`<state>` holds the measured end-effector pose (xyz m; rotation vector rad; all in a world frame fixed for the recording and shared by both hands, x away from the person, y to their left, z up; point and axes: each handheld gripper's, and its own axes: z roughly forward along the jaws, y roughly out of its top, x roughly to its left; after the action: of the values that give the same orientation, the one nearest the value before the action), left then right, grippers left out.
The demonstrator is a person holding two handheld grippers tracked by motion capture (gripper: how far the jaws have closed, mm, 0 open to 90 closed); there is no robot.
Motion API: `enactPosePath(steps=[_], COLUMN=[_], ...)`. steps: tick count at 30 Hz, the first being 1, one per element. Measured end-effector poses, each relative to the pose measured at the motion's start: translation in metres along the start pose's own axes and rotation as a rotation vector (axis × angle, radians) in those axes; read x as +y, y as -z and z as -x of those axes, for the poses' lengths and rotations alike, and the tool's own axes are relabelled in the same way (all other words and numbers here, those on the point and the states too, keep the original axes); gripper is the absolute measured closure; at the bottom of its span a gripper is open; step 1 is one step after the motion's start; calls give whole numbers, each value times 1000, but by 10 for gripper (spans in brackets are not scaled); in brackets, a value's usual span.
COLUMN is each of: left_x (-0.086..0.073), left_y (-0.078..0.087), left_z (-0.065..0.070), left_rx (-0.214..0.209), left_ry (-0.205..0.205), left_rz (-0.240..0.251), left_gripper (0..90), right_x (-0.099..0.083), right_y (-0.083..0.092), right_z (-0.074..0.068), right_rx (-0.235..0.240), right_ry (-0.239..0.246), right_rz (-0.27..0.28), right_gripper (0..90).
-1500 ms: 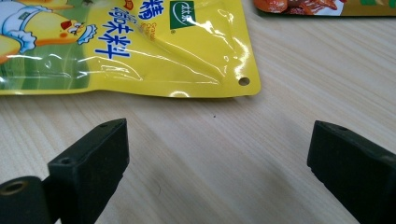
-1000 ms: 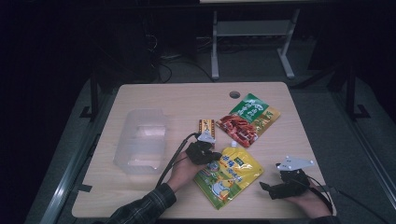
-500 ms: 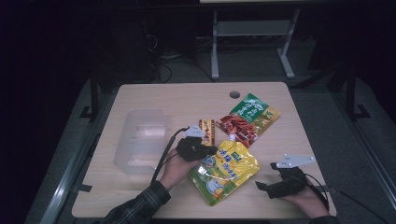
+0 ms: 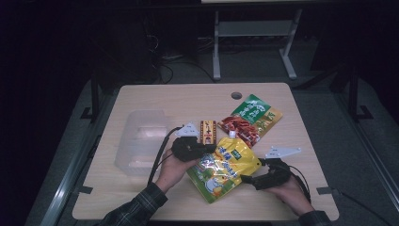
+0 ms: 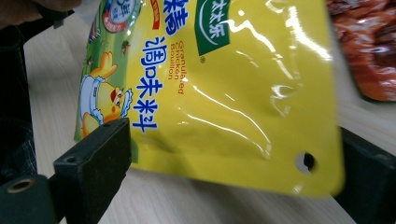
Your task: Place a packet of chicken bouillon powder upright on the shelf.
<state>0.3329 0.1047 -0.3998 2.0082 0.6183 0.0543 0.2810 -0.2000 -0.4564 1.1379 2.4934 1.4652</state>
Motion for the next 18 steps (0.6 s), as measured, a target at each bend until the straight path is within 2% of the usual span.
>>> enactPosePath(steps=[3, 5, 6, 8, 10, 13, 14, 15, 16, 18], left_x=[0, -1, -1, -2, -2, -2, -2, -2, -3, -3], left_y=[0, 1, 1, 2, 3, 4, 3, 3, 3, 2], left_z=[0, 0, 0, -1, -2, -2, -2, -2, -2, -1], left_rx=[3, 11, 11, 18, 20, 27, 28, 28, 28, 31], left_ry=[4, -1, -1, 5, 8, 10, 7, 7, 10, -3], left_rz=[5, 2, 2, 5, 9, 12, 7, 7, 7, 2], left_gripper=[900, 900, 900, 900, 900, 900, 900, 900, 900, 900], right_x=[2, 3, 3, 4, 5, 6, 6, 6, 6, 8], right_y=[-9, -13, -13, -11, -8, -6, -5, -5, -4, -3], right_z=[1, 2, 2, 2, 1, 3, 3, 3, 2, 0], right_rx=[25, 32, 32, 55, 48, 79, 90, 90, 102, 93], right_ry=[-15, -18, -18, -35, -48, -80, -71, -71, -72, -37], right_rz=[-9, -6, -6, 32, 62, 77, 84, 84, 88, 83], right_gripper=[142, 241, 241, 430, 525, 658, 726, 726, 781, 836])
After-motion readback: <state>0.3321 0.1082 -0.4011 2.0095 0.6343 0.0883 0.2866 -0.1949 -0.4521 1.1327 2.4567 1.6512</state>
